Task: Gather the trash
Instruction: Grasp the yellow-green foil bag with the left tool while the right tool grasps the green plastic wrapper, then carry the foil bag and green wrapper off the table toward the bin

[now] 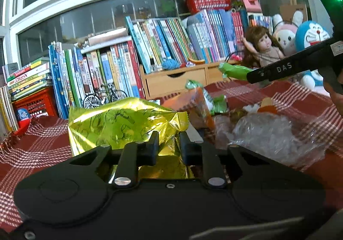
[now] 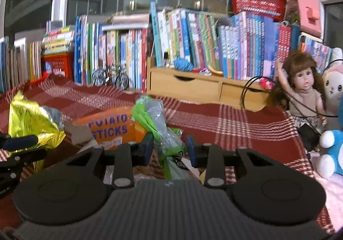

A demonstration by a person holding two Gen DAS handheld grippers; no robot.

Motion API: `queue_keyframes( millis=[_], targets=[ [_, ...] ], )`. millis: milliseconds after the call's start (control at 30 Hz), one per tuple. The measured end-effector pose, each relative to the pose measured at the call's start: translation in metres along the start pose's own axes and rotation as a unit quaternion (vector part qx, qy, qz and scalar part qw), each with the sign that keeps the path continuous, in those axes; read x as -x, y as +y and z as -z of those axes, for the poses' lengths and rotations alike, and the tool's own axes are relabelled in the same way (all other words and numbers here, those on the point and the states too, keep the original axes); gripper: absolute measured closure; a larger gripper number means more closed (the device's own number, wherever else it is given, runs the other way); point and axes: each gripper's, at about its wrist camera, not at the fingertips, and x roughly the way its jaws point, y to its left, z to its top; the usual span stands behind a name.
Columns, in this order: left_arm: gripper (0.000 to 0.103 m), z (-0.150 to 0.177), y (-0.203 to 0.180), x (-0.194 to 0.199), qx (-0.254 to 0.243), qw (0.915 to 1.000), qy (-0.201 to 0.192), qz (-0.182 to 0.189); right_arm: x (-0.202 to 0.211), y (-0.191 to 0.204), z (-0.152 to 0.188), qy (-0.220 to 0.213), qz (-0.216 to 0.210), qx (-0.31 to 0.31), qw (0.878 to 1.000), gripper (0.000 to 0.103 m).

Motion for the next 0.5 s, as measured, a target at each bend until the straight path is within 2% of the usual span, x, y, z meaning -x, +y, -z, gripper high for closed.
queue_keyframes(
  millis=[300, 500],
  targets=[
    [0.088, -0.009, 0.004, 0.04, 0.011, 0.9997, -0.019, 0.013, 0.045, 0.0, -0.007, -0.033, -0.025, -0.012, 0.999, 0.064],
    [0.087, -0.006, -0.002, 0.066, 0.006, 0.9991, -0.018, 0.038, 0.072, 0.01, -0.001, -0.04, -0.05, -0.017, 0.998, 0.063]
  ],
)
